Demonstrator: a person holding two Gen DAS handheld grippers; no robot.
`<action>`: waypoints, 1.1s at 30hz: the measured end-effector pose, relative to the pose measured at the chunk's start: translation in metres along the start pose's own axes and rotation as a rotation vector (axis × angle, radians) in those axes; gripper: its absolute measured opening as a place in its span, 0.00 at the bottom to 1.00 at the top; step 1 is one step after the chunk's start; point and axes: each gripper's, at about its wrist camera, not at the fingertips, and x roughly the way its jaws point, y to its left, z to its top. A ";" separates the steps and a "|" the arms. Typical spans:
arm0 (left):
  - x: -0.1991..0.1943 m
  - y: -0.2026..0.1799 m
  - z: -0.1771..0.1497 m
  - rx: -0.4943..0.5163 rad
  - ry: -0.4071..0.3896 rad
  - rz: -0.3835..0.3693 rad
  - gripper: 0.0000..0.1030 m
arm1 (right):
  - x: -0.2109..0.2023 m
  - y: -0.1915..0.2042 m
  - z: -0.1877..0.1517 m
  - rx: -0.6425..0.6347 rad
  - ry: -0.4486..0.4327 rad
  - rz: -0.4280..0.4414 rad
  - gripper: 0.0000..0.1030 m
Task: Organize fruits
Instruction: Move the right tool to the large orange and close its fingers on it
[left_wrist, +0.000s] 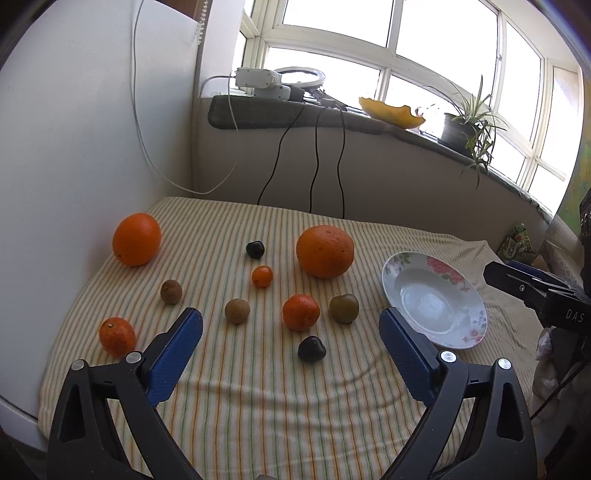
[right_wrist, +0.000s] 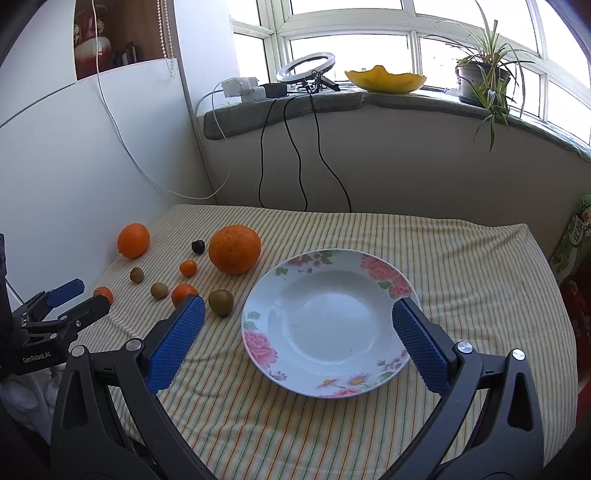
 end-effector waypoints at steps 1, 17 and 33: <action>0.005 0.000 0.001 -0.003 0.008 -0.011 0.92 | 0.005 0.000 0.003 -0.002 0.008 0.013 1.00; 0.077 0.001 0.028 -0.053 0.123 -0.130 0.81 | 0.110 -0.009 0.062 0.050 0.214 0.273 0.95; 0.135 0.000 0.044 -0.091 0.239 -0.206 0.73 | 0.207 -0.003 0.077 0.203 0.459 0.412 0.82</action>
